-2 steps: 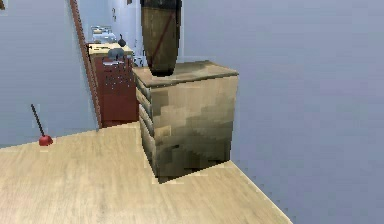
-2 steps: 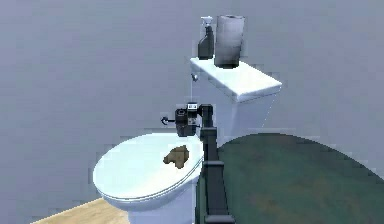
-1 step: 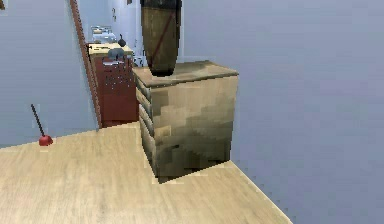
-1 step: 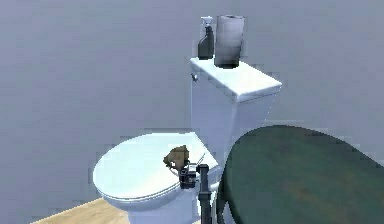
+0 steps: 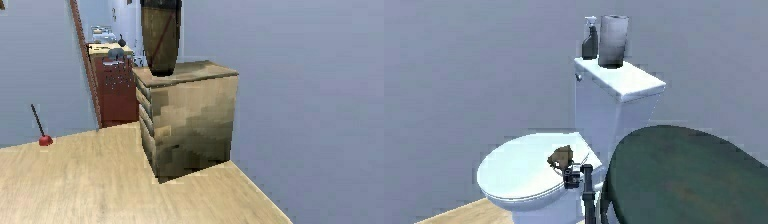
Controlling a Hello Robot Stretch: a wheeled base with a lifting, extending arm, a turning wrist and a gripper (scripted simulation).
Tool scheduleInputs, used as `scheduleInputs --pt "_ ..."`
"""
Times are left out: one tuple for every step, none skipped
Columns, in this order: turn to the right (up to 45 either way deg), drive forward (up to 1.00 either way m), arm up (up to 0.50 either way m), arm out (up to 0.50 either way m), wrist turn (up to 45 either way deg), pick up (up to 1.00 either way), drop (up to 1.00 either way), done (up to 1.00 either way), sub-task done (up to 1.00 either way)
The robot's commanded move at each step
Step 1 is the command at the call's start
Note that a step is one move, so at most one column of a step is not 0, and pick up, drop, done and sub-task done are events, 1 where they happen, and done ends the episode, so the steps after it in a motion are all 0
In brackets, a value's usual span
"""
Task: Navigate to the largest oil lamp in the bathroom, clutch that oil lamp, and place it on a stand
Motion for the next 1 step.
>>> scheduleInputs --pt "0.0 0.0 0.1 0.0 0.0 0.0 0.0 0.0 0.0"
